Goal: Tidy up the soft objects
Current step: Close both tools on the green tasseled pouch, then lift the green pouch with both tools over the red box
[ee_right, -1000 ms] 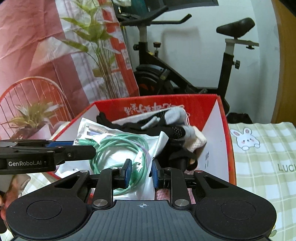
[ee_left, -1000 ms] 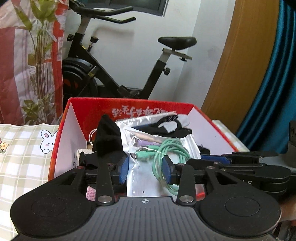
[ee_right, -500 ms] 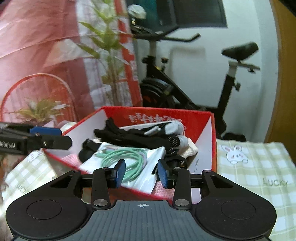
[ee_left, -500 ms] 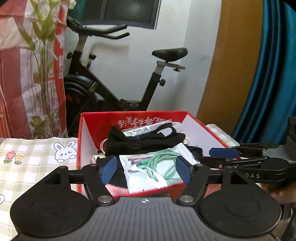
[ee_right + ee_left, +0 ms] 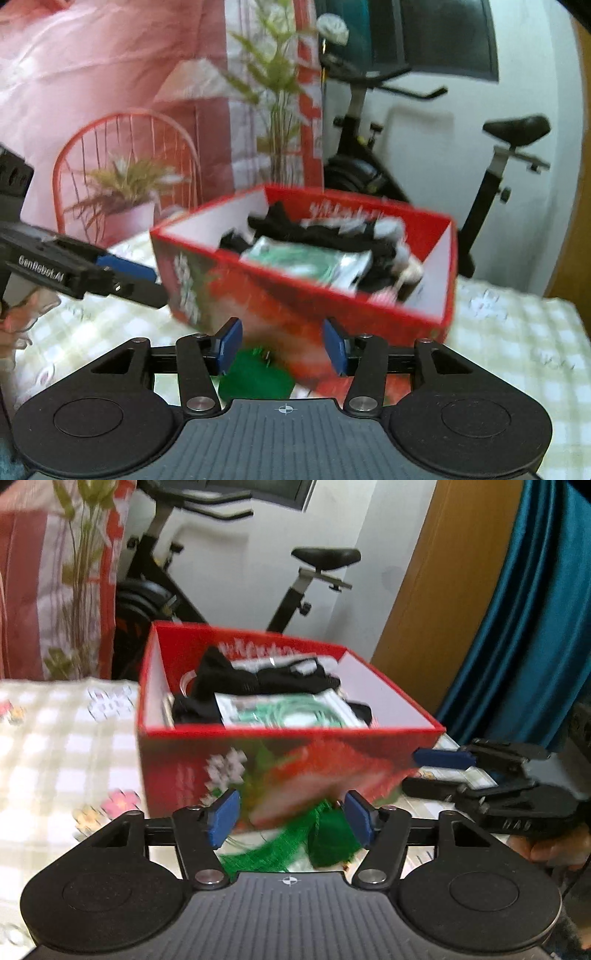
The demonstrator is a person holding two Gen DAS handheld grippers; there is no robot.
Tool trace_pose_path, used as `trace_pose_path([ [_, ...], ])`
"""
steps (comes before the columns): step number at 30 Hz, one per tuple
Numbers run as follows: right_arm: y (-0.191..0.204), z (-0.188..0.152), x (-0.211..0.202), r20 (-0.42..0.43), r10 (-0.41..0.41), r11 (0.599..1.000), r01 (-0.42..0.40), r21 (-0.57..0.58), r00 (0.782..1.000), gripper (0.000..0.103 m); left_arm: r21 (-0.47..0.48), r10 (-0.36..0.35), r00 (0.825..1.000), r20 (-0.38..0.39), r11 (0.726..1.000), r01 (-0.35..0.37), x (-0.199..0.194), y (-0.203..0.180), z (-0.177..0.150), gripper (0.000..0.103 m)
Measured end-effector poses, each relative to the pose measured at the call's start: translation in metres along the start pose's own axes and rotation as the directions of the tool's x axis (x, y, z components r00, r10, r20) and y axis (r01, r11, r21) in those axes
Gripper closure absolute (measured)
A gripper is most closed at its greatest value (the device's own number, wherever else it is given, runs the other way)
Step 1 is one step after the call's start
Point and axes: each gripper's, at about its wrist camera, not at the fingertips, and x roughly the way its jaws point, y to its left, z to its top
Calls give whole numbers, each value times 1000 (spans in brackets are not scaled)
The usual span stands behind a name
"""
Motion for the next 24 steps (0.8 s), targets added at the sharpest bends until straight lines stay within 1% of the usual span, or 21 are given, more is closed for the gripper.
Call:
trace_pose_path([
  [3, 2, -15, 13, -56, 16, 1000, -16, 11, 998, 57, -42, -28, 999, -32, 999, 26, 18, -2, -9, 45],
  [6, 5, -28, 27, -108, 32, 999, -30, 23, 994, 56, -101, -56, 996, -66, 994, 49, 37, -2, -18, 46],
  [10, 7, -39, 41, -147, 51, 998, -46, 36, 988, 49, -145, -81, 992, -93, 987, 67, 58, -4, -23, 47],
  [12, 7, -43, 47, -161, 59, 998, -53, 42, 985, 49, -155, -97, 990, -103, 985, 81, 66, -5, -24, 48],
  [14, 9, -44, 53, -168, 58, 998, -50, 49, 984, 49, -160, -92, 989, -114, 984, 74, 73, -6, -25, 48],
  [16, 9, -46, 58, -171, 67, 996, -57, 66, 983, 50, -173, -89, 988, -123, 983, 67, 79, -7, -27, 54],
  [17, 9, -46, 59, -170, 76, 995, -64, 75, 983, 53, -182, -98, 987, -124, 980, 75, 81, -7, -28, 60],
  [20, 13, -44, 57, -159, 69, 996, -59, 69, 985, 55, -173, -93, 989, -116, 982, 72, 78, -10, -26, 61],
  [24, 15, -34, 41, -126, 90, 995, -85, 51, 988, 57, -147, -116, 989, -87, 984, 103, 55, -14, -19, 62],
])
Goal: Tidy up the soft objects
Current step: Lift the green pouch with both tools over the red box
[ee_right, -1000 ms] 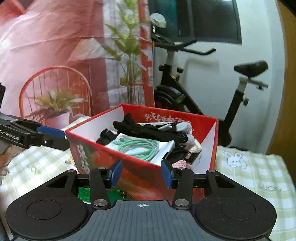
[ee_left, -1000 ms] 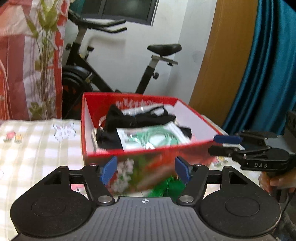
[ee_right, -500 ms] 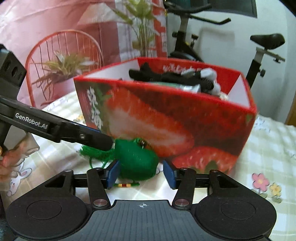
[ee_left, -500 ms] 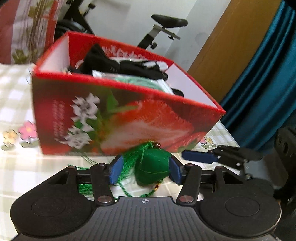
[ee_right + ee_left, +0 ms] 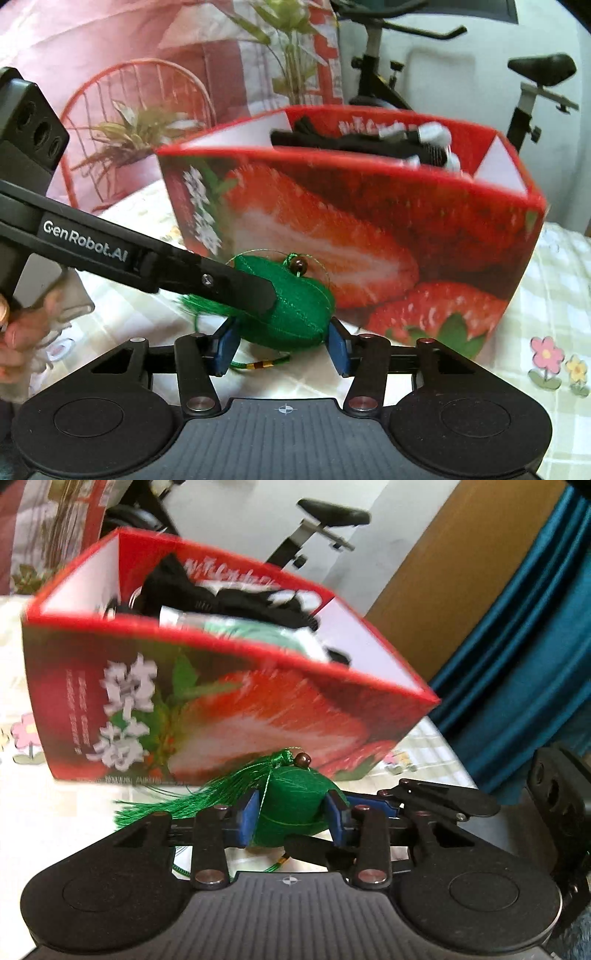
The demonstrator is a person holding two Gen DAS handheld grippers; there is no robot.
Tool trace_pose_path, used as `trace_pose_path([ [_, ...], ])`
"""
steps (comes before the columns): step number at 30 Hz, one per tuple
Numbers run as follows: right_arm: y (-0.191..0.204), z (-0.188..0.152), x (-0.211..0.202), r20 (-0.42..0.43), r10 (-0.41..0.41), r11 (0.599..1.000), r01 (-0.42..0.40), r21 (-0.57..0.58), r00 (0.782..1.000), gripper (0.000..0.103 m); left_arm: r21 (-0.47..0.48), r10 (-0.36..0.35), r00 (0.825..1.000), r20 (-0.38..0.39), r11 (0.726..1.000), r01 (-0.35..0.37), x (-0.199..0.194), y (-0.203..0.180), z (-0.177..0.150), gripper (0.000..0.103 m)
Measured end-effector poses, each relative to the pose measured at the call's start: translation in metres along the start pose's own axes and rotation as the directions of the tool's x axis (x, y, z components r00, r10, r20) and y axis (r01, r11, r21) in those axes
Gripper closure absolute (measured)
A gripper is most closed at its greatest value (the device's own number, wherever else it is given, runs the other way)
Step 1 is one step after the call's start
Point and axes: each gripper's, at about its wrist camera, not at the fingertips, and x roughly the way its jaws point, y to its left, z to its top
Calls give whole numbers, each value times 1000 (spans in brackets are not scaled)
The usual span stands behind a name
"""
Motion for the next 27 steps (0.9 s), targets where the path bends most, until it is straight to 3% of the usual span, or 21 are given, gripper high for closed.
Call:
trace_pose_path([
  [4, 7, 23, -27, 76, 16, 999, -13, -41, 997, 58, 31, -15, 997, 81, 999, 13, -32, -11, 13, 63],
  [8, 15, 55, -55, 174, 39, 996, -26, -80, 984, 58, 50, -28, 978, 206, 999, 18, -70, -24, 30, 63],
  [16, 23, 128, -89, 365, 60, 988, -3, -154, 929, 59, 127, -39, 907, 419, 992, -16, -113, -53, 81, 63],
  [23, 31, 168, -81, 446, 59, 979, 36, -203, 893, 59, 171, -15, 861, 508, 982, -84, -117, -56, 106, 63],
  [27, 25, 172, -60, 440, 40, 984, 40, -172, 897, 59, 177, 8, 866, 501, 978, -111, -101, -52, 112, 63],
])
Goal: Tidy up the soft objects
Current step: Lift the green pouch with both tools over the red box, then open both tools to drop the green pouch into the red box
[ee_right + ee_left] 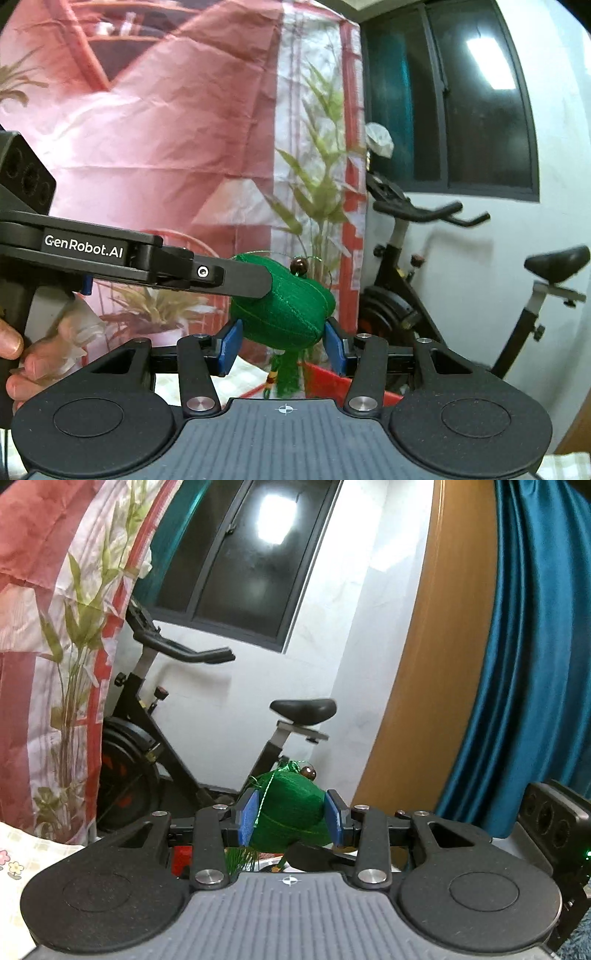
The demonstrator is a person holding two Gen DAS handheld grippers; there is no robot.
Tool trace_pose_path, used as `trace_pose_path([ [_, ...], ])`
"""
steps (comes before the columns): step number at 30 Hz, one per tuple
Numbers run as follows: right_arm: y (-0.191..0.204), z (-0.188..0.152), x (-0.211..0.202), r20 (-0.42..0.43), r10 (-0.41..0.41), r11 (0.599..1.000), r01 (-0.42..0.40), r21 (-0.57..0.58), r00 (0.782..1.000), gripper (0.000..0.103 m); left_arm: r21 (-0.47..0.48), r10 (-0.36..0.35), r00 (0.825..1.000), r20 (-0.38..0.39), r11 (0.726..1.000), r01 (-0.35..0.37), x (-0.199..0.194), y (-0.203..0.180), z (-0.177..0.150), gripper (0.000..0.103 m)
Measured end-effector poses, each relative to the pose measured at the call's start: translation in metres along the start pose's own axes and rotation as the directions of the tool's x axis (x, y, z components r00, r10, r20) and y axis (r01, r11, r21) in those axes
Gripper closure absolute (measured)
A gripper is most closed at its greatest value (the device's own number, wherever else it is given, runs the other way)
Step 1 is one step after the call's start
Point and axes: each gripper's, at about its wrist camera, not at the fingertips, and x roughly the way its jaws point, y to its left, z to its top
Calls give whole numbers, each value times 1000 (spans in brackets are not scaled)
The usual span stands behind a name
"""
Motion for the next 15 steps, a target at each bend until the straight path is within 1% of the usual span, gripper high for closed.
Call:
trace_pose_path([
  [3, -6, -16, 15, -50, -24, 999, 25, 23, 998, 59, -3, 13, 999, -46, 1000, -13, 12, 4, -9, 62],
  [6, -10, -37, 24, -106, -42, 998, 48, 52, 993, 58, -16, 19, 995, -94, 1000, -21, 29, 11, -25, 62],
  [9, -17, -58, 32, -174, -64, 994, 78, 79, 983, 58, -37, 23, 988, -153, 999, -29, 42, 17, -44, 62],
  [13, -24, -81, 38, -243, -90, 986, 120, 112, 966, 58, -30, 35, 977, -209, 999, -42, 51, 21, -60, 60],
  [14, -26, -85, 38, -260, -90, 985, 125, 122, 961, 57, -22, 41, 975, -219, 999, -47, 52, 22, -61, 58],
  [15, -29, -89, 39, -278, -88, 983, 129, 130, 957, 57, -11, 59, 972, -227, 998, -63, 52, 23, -61, 52],
])
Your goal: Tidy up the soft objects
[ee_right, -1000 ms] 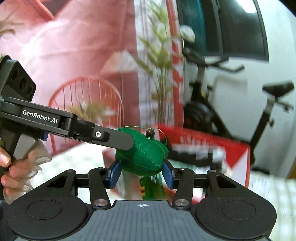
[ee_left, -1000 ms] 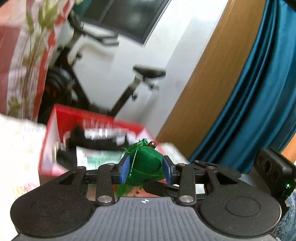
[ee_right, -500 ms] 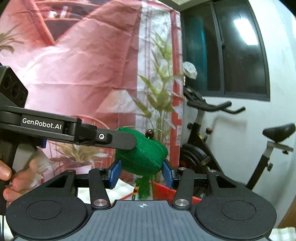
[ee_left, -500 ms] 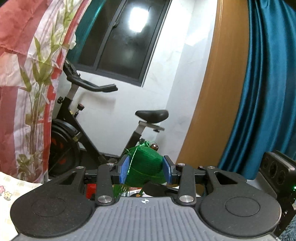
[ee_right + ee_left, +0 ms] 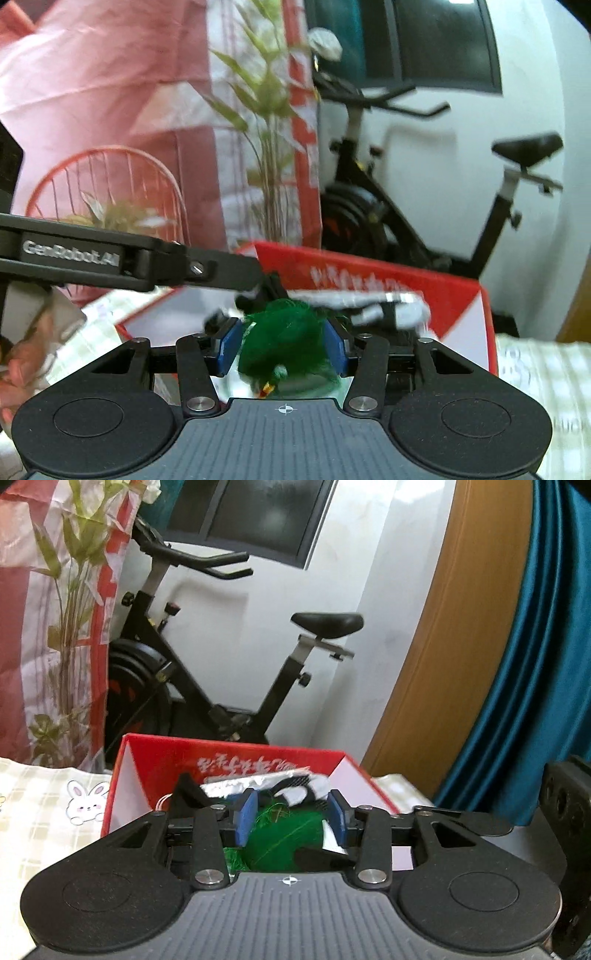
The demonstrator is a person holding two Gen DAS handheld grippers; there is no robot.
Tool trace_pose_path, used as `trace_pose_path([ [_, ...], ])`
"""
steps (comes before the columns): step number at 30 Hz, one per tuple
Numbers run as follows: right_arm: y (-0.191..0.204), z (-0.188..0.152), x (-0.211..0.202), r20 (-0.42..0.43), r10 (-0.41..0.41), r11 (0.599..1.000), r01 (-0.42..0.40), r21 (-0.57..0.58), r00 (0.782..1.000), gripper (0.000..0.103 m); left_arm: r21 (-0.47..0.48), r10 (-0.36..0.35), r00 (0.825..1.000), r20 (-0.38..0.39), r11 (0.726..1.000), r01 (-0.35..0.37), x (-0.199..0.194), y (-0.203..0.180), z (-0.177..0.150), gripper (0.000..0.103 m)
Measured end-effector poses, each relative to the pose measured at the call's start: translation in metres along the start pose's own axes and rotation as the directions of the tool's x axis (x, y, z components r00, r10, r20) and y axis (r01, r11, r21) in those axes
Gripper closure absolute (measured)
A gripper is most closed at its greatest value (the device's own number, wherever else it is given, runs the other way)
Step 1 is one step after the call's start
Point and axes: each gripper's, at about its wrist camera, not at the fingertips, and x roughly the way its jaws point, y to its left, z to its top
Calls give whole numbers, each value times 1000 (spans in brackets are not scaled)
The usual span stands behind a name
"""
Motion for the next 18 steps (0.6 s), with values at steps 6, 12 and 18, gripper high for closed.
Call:
trace_pose_path([
  [6, -14, -10, -12, -8, -86, 995, 86, 49, 996, 46, 19, 141, 990, 19, 990, -141, -24, 10, 5, 1],
  [12, -25, -7, -40, 31, -159, 982, 155, 106, 987, 0, 61, 262, 963, -69, 964, -258, -40, 11, 22, 0],
  [18, -24, 13, -71, 77, -193, 970, 178, 166, 978, 0, 117, 291, 957, -1, 950, -288, -77, -4, 29, 0],
])
